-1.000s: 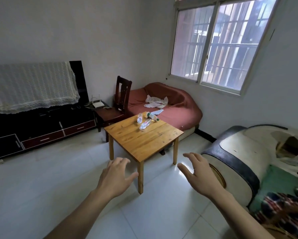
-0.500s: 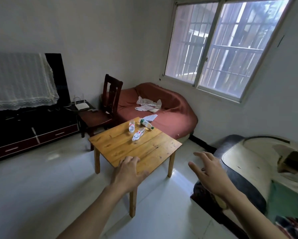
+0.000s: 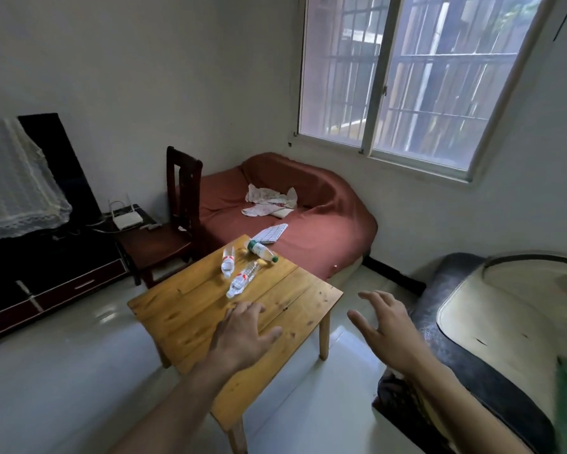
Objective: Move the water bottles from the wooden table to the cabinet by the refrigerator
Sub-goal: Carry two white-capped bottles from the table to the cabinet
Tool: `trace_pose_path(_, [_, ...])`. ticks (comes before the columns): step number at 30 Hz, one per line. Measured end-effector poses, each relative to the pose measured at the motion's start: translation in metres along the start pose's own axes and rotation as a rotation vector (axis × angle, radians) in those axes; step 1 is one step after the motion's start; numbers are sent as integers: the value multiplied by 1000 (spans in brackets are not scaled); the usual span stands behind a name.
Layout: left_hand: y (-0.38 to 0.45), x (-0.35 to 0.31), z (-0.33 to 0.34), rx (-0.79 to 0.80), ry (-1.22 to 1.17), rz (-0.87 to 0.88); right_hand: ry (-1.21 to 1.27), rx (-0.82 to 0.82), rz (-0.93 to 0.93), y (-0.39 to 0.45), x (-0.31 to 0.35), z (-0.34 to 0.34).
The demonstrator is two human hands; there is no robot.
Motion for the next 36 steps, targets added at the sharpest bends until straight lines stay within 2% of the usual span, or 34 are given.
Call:
trace_pose_path(9, [126,-6,15,-12,6,-65,19,65,-75,136,-17,19])
trace_pose_path(22, [327,65,21,-67,-191,-170,-146,171,-182,347,22,79])
trace_pose_path(29, [369,113,12,-114,-182,-318,-150,272,-286,423,44,123])
trace_pose_path(36, [393,150,30,-172,-163,-542,-124,383,-459,500,48,179])
Point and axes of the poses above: each hand's wrist, its own y-axis towards the middle knuckle, its own z-axis out of the palm, x = y × z, the point moved 2 cm from there along y, towards the middle knuckle, and after that the axes turned 14 degrees about -y, right-handed, at the moved point
